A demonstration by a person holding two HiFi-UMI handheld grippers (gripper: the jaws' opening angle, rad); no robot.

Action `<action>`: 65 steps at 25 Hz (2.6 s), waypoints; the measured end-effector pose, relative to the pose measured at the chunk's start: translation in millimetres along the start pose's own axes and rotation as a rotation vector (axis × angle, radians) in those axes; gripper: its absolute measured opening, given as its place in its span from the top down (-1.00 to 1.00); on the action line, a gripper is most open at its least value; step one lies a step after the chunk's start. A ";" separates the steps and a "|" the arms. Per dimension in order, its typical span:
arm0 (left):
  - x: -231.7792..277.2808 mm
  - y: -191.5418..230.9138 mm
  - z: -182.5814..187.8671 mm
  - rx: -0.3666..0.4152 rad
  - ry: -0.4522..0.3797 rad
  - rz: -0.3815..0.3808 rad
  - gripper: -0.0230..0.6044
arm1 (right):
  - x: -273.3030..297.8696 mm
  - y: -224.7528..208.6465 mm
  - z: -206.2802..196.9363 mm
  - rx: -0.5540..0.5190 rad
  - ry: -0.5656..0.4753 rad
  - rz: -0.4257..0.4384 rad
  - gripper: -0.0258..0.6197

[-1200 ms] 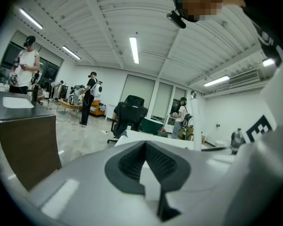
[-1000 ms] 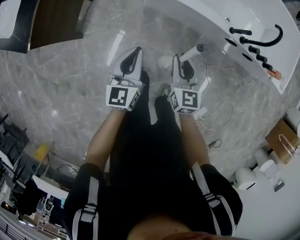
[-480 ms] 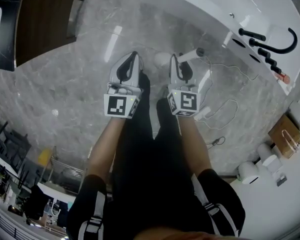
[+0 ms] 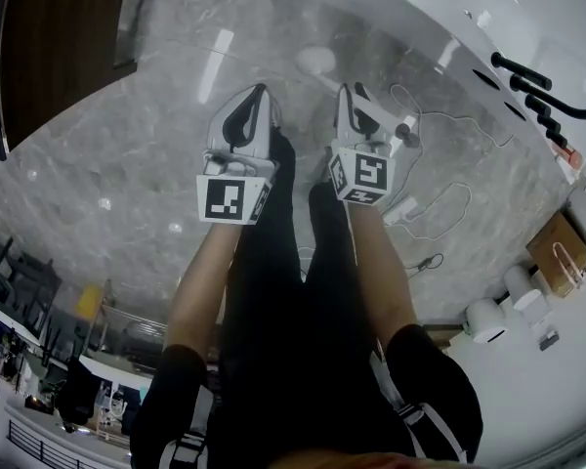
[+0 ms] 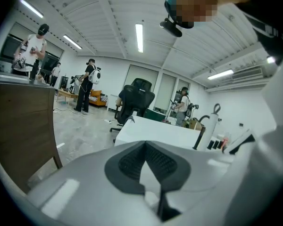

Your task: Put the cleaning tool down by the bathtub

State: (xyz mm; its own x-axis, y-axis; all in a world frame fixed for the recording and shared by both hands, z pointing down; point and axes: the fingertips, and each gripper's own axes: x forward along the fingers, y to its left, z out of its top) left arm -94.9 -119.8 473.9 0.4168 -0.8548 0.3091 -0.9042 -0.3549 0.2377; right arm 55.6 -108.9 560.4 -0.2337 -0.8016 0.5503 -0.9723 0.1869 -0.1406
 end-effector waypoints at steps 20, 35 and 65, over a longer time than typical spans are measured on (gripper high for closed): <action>59.6 29.1 -45.2 -0.003 0.042 -0.052 0.90 | 99.8 -23.0 -82.5 -0.004 0.102 -0.054 0.65; 88.7 58.1 -92.3 0.003 0.086 -0.090 0.90 | 164.0 -27.1 -169.8 -0.017 0.216 -0.090 0.65; 125.5 84.7 -125.4 -0.015 0.102 -0.120 0.90 | 241.1 -35.0 -272.9 -0.059 0.374 -0.082 0.65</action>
State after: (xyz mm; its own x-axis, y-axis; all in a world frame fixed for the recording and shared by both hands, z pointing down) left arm -107.4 -209.6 648.3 0.5298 -0.7634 0.3695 -0.8461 -0.4459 0.2919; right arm 30.5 -153.7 922.6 -0.1321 -0.5546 0.8216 -0.9842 0.1723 -0.0420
